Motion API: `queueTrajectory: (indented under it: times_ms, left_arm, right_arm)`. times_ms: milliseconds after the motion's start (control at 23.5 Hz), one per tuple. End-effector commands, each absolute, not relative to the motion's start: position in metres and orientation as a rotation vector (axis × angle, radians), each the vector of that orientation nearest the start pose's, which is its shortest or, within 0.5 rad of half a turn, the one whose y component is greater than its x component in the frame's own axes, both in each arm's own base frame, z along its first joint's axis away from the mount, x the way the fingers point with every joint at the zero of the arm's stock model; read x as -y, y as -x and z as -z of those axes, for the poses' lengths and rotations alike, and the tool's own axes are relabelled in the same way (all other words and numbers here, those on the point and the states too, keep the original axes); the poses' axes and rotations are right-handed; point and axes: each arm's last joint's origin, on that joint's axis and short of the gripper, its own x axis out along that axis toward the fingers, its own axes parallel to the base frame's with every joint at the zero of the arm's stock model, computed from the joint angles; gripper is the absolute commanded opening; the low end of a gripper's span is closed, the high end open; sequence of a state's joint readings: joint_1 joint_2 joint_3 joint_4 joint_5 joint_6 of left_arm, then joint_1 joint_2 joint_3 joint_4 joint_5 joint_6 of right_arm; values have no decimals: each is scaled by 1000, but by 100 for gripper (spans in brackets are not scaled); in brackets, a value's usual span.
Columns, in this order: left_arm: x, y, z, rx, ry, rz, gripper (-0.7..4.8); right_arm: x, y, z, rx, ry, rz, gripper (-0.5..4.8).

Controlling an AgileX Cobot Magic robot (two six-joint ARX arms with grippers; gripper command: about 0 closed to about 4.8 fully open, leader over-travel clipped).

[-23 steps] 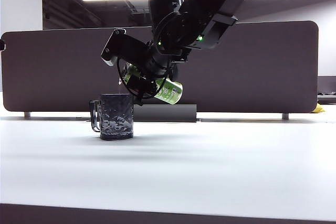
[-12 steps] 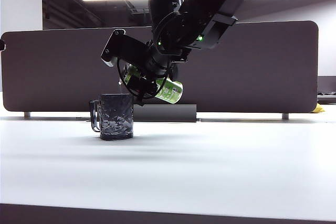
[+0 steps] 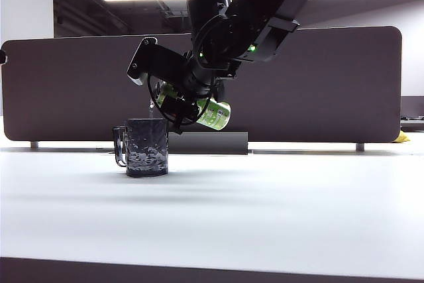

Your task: Pick up the metal can, pour some water into the cup, then place the can back on the table.

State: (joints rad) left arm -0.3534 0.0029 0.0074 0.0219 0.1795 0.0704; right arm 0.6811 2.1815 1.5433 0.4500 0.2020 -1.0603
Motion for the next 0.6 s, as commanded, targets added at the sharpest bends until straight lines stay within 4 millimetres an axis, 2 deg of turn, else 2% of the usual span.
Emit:
queueTrajectory:
  times_ms: [43, 597]
  left_arm:
    - [38, -89, -169, 54, -63, 531, -5]
    - [38, -89, -169, 54, -63, 531, -5]
  right_arm:
    - [-311, -390, -218, 159, 1101, -489, 251]
    - [-312, -389, -218, 150, 1081, -482, 251]
